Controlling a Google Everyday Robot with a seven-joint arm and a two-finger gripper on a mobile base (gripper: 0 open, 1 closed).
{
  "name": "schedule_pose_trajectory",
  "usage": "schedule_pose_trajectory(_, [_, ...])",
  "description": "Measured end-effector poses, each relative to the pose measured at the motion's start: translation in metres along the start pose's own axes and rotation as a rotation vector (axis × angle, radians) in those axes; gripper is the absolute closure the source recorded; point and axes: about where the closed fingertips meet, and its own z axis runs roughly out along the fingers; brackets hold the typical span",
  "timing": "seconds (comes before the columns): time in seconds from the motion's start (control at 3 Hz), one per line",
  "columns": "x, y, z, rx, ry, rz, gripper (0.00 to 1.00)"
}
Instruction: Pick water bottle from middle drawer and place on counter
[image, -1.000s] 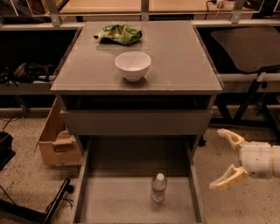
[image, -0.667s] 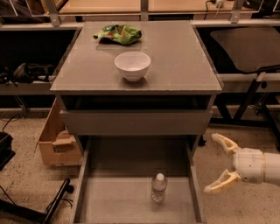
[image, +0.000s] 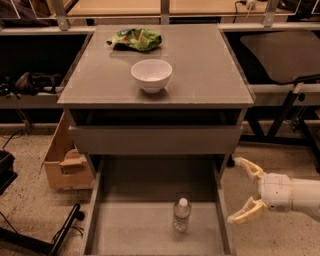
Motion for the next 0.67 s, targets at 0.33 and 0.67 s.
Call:
schedule_pose_trajectory(0.33, [0.031, 0.017, 0.045, -0.043, -0.036, 0.029, 0.0])
schedule_pose_trajectory(0.67, [0.08, 0.03, 0.103, -0.059, -0.071, 0.093, 0.0])
